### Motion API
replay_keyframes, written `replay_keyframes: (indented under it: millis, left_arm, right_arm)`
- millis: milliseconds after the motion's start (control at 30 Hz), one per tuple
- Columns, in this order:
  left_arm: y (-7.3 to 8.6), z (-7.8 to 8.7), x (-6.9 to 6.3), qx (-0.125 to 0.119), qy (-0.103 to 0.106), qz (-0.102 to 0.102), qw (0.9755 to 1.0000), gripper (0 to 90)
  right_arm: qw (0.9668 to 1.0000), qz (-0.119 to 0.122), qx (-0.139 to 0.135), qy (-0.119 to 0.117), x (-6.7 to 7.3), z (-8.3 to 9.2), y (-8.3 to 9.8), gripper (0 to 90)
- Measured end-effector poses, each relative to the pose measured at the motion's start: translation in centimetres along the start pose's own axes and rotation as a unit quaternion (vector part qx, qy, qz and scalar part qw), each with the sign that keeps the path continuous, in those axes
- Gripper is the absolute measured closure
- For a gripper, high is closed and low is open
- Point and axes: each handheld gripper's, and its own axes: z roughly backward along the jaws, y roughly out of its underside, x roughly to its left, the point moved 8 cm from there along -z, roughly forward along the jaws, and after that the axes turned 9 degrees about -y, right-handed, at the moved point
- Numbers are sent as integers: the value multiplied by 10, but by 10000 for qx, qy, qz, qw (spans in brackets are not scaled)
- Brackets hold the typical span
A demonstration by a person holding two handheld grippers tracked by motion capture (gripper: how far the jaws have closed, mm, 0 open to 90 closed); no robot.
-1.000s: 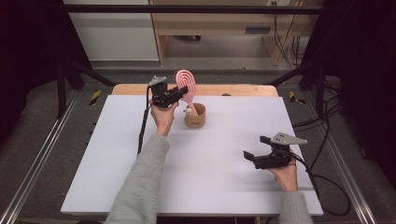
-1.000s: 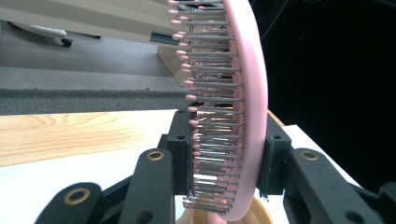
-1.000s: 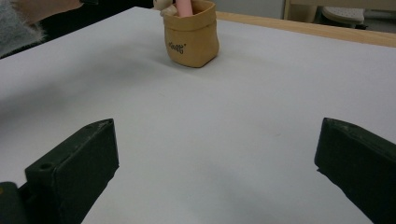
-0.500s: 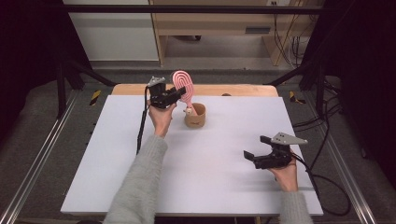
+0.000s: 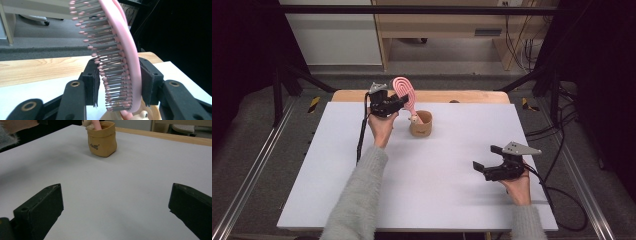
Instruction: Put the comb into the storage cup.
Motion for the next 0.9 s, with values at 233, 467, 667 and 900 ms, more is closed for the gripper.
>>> replay_keyframes:
  millis: [233, 467, 667, 900]
  left_arm:
    - [2, 2, -1, 48, 13, -140, 9999, 493]
    - [1, 6, -2, 18, 39, -233, 9997, 375]
    - [0, 13, -6, -6, 110, -395, 9992, 242]
    - [-2, 24, -7, 81, 66, -570, 9983, 99]
  right_arm:
    - [10000, -6, 2, -9, 0, 0, 0, 0]
    - [10000, -8, -12, -16, 0, 1, -1, 0]
    - [10000, -27, -27, -10, 1, 1, -1, 0]
    - [10000, -30, -42, -4, 1, 1, -1, 0]
